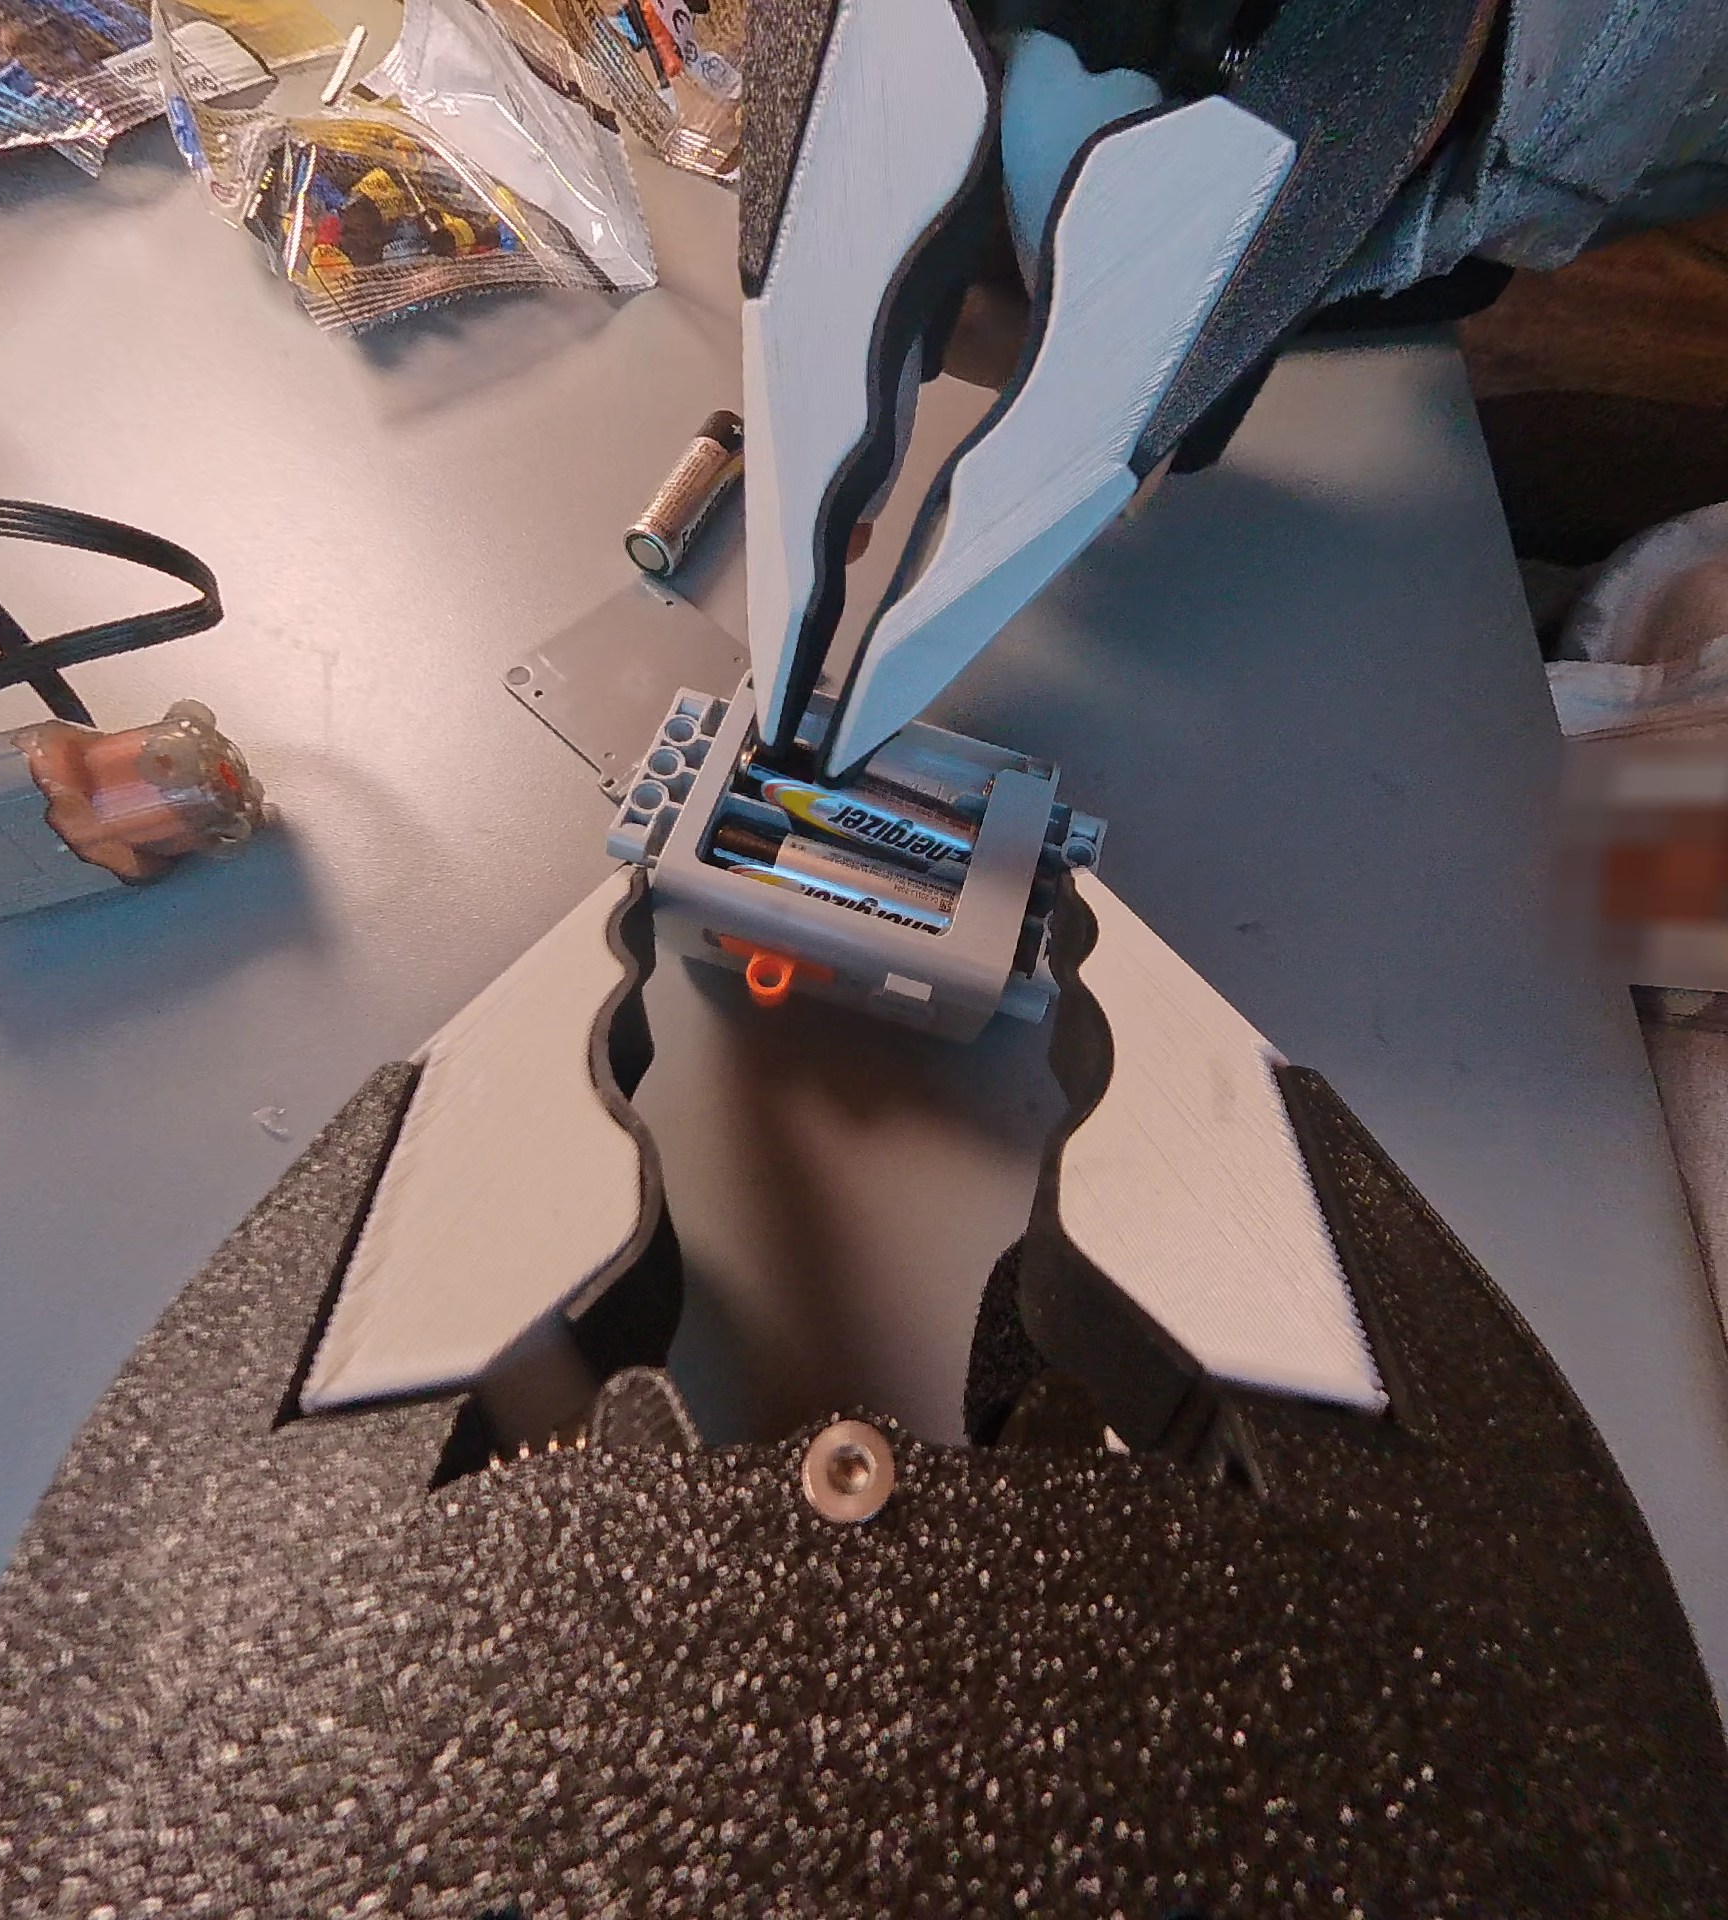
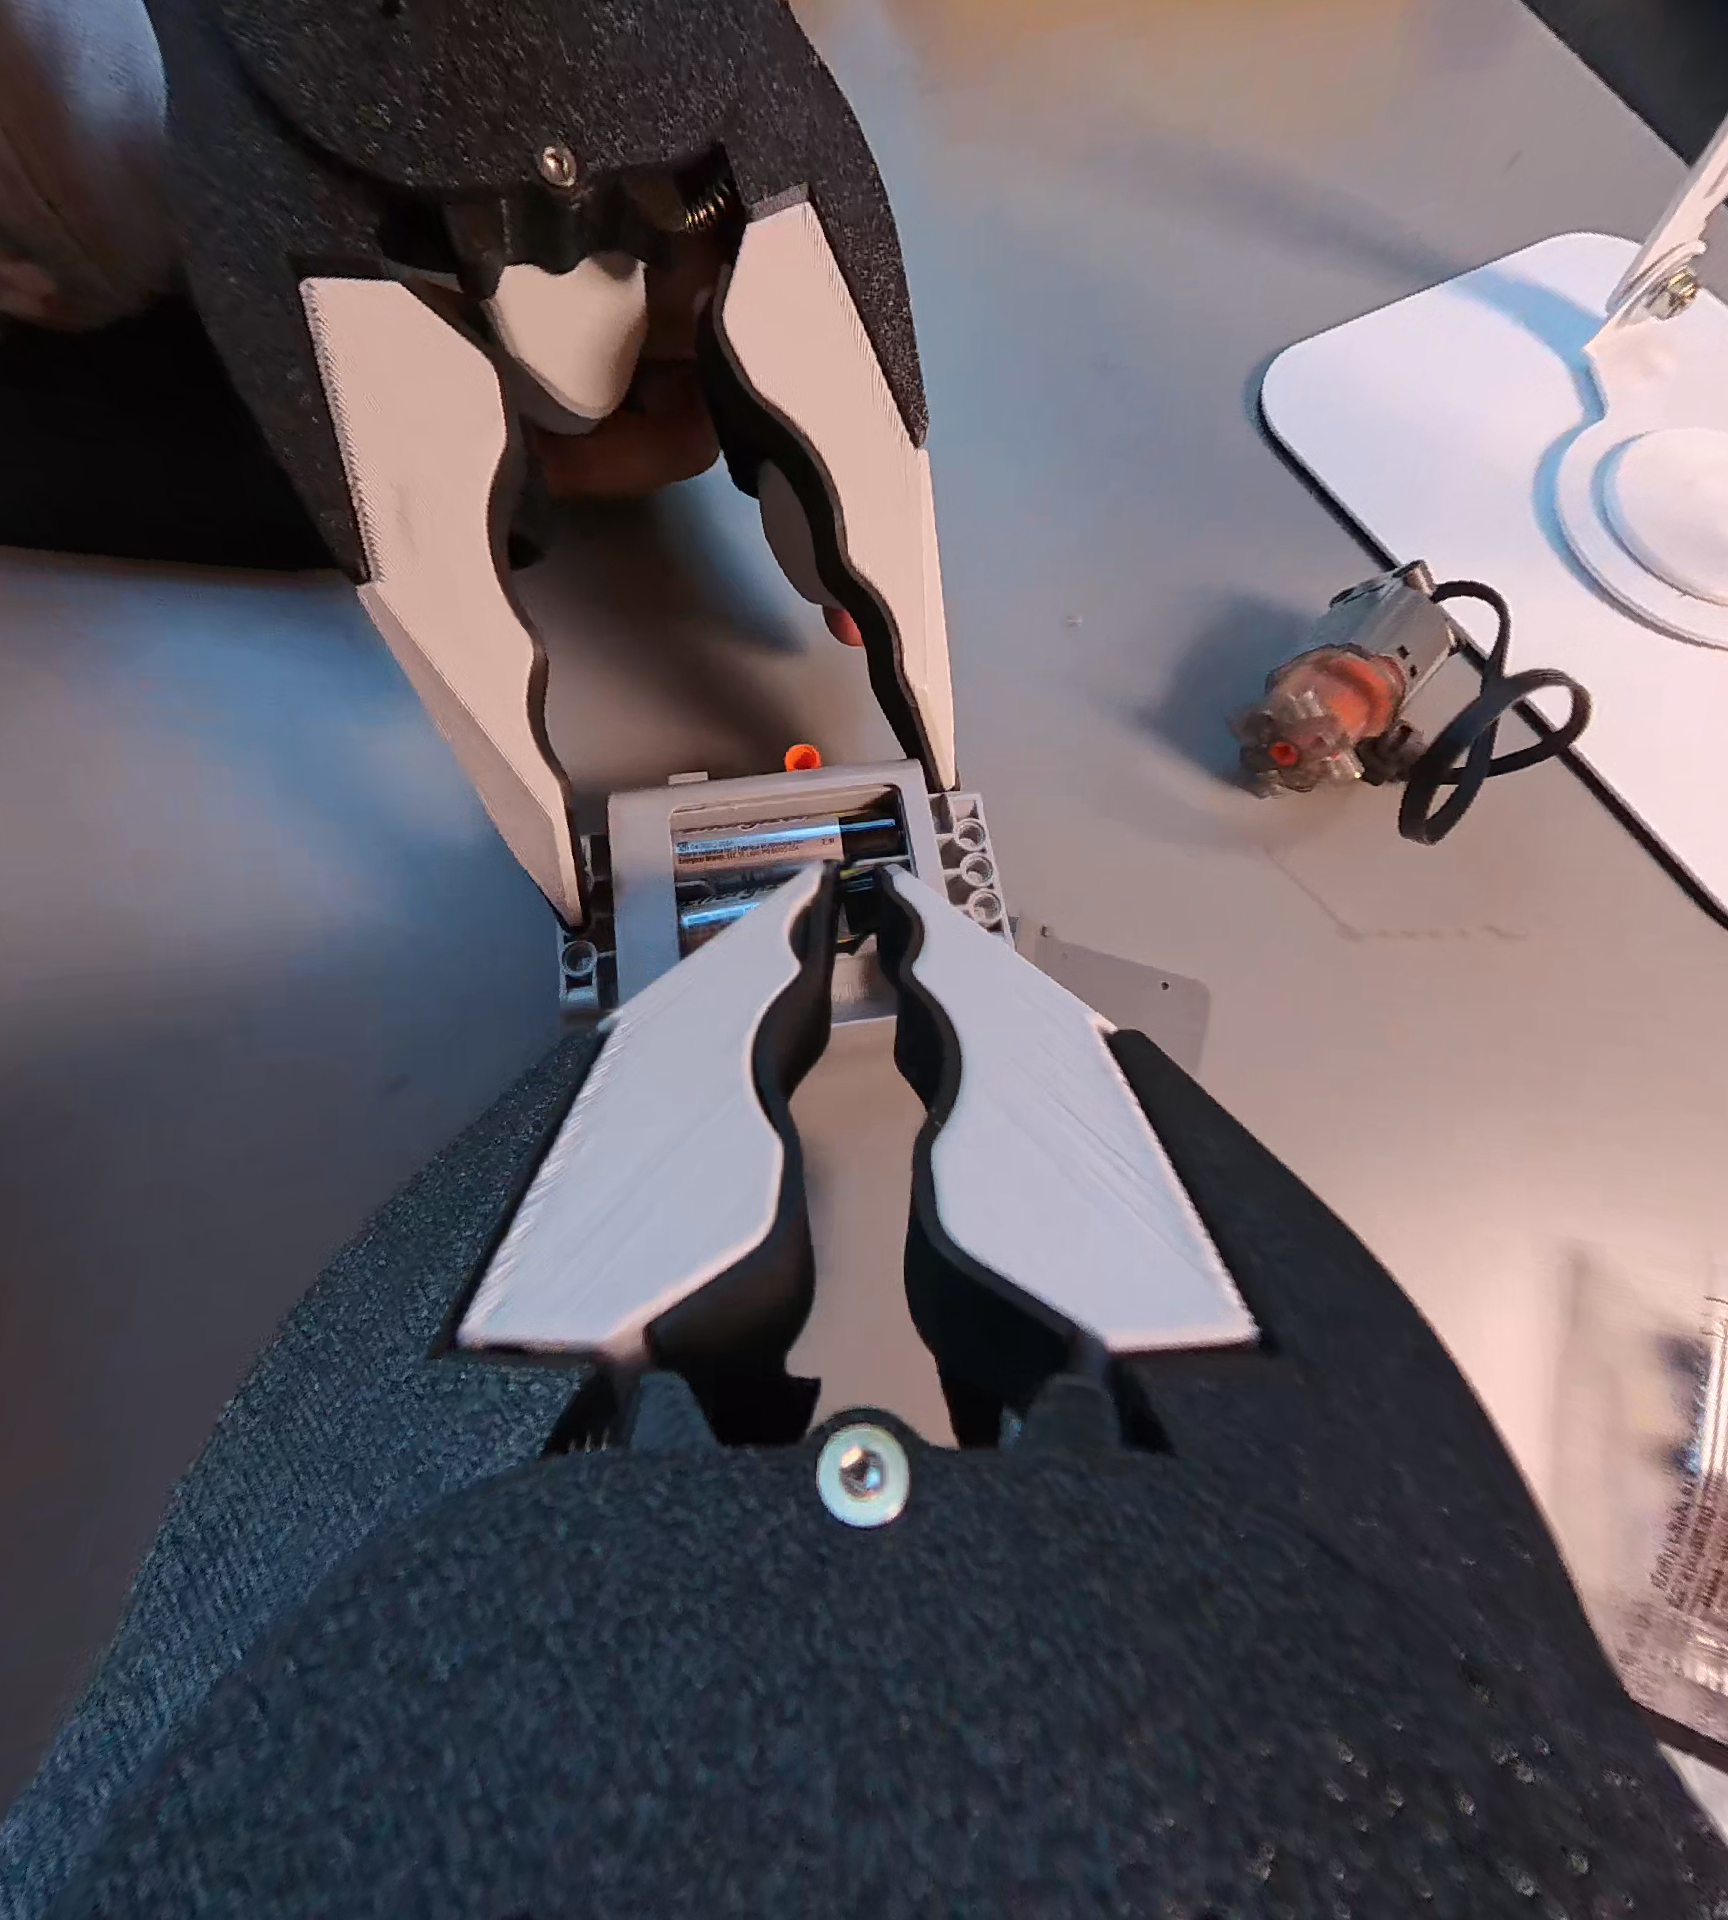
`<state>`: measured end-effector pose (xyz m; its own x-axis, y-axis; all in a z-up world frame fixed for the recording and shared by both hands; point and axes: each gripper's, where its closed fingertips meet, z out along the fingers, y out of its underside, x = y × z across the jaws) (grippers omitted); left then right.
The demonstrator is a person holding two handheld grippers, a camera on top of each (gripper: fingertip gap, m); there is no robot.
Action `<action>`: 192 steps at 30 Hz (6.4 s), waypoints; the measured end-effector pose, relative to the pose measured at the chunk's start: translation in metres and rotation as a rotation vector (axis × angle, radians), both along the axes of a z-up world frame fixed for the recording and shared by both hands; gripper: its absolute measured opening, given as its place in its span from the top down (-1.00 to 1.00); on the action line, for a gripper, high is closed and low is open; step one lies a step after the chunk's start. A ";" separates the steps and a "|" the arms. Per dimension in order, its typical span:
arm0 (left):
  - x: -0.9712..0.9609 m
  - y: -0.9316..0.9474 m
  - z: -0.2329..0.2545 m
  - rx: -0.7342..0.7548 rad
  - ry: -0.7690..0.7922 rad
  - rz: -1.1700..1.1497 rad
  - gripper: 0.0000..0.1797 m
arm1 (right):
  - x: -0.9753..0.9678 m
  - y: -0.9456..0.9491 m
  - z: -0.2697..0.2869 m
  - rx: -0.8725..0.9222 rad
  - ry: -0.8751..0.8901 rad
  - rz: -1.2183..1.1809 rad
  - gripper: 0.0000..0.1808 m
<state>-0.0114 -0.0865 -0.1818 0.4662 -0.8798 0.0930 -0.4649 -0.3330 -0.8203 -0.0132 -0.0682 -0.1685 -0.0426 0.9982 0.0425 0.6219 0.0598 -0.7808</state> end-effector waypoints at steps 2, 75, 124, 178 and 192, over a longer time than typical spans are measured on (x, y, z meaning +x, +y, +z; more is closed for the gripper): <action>0.000 0.000 0.000 0.004 0.002 0.002 0.17 | 0.000 -0.002 -0.006 -0.024 -0.057 0.010 1.00; -0.030 0.052 0.100 0.150 -0.558 0.179 1.00 | -0.008 0.038 0.082 -0.275 0.419 0.330 1.00; -0.025 0.048 0.071 0.432 -0.147 0.198 0.86 | -0.018 0.032 0.071 -0.397 0.470 0.269 0.86; -0.014 0.043 0.044 -0.165 -0.389 0.197 0.88 | -0.022 0.017 0.013 -0.043 0.120 0.272 0.77; -0.003 0.044 0.027 -0.178 -0.263 0.169 0.84 | 0.001 0.015 0.027 -0.070 0.126 0.377 0.75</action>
<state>-0.0142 -0.0423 -0.1547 0.5439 -0.7513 0.3738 -0.1718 -0.5358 -0.8267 -0.0125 -0.0535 -0.1418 -0.4048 0.9144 0.0036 0.4654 0.2095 -0.8599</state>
